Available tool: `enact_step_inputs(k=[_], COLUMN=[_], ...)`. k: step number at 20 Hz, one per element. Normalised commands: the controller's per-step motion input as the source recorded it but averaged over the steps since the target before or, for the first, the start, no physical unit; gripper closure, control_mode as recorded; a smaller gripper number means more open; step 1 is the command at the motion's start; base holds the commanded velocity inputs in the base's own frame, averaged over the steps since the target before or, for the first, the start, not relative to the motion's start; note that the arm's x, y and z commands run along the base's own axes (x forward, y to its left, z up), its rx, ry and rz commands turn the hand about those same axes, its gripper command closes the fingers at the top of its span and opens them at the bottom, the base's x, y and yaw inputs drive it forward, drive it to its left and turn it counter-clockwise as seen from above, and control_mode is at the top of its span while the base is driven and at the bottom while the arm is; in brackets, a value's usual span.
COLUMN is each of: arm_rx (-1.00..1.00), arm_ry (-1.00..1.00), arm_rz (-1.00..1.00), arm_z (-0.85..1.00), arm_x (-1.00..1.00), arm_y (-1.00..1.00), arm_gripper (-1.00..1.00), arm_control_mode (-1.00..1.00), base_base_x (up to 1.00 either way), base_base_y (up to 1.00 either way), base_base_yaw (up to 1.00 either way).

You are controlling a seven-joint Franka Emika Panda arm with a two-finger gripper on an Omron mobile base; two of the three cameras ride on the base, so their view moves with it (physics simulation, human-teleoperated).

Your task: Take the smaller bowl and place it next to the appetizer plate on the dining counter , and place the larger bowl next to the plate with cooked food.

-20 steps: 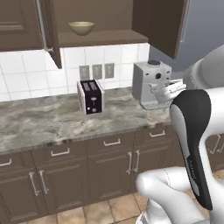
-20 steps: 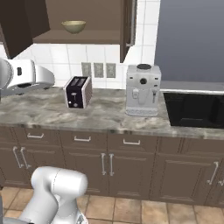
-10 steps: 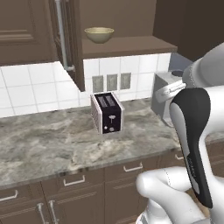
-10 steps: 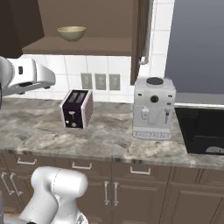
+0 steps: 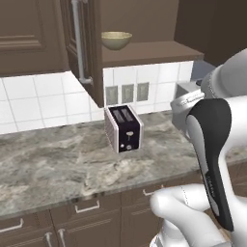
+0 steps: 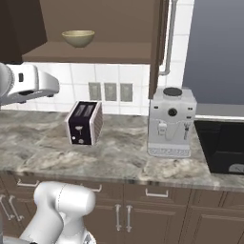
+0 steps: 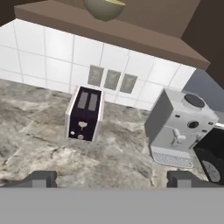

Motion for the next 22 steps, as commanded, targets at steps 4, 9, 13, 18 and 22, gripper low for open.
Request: enact_step_inputs(k=[4, 9, 13, 18, 22], arm_rx=[0.0, 0.0, 0.0, 0.0, 0.0], arm_ry=[0.0, 0.0, 0.0, 0.0, 0.0], arm_rz=[0.0, 0.0, 0.0, 0.0, 0.0], arm_z=[0.0, 0.0, 0.0, 0.0, -0.03], arm_x=[0.0, 0.0, 0.0, 0.0, 0.0], arm_y=[0.0, 0.0, 0.0, 0.0, -0.03], arm_gripper=[-1.0, -1.0, -1.0, -1.0, -1.0], arm_control_mode=[1.0, 1.0, 1.0, 1.0, -1.0], base_base_x=[0.62, 0.63, 0.24, 0.31, 0.1], base_base_y=[0.0, 0.0, 0.0, 0.0, 0.0], base_base_yaw=[0.0, 0.0, 0.0, 0.0, 0.0])
